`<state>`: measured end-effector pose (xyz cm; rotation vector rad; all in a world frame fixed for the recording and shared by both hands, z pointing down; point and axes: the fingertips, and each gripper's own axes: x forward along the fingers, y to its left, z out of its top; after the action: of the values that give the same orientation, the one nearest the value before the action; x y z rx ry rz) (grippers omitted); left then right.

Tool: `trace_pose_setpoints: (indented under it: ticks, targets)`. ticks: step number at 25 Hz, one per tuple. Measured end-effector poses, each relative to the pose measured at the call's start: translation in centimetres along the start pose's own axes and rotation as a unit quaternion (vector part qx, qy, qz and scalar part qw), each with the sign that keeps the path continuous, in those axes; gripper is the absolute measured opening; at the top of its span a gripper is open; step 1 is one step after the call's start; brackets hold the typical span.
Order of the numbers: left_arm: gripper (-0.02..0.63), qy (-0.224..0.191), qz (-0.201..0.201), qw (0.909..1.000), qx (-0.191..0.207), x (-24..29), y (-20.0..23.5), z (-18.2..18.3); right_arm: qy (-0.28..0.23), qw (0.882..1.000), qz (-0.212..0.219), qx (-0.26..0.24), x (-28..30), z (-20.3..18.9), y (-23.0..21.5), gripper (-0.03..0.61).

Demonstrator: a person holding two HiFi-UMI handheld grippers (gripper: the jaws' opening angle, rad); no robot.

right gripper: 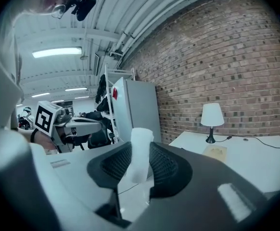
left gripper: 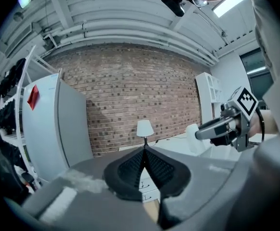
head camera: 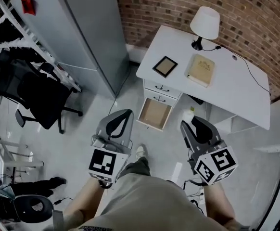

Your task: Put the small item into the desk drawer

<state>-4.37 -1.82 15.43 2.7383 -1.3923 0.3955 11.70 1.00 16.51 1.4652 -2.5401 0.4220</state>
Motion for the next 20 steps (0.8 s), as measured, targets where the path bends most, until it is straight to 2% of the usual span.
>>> trace_pose_setpoints:
  ticks: [2,9,16,20]
  targets:
    - [0.003,0.004,-0.017,0.9997,0.015,2.2,2.0,-0.6,0.009,1.0,-0.005,0.005,3.1,0.1,-0.6,0.121]
    - [0.003,0.031,-0.043,0.9984,0.02,8.2,8.3,-4.3,0.05,0.999,-0.022,-0.002,12.4,-1.3,-3.1,0.123]
    - [0.003,0.056,-0.027,0.998,-0.012,12.5,11.7,-8.7,0.087,0.996,0.0,0.031,18.9,-5.9,-4.6,0.124]
    - [0.003,0.073,-0.012,0.9968,-0.029,14.3,11.9,-12.0,0.124,0.99,0.01,0.059,21.3,-10.6,-5.8,0.124]
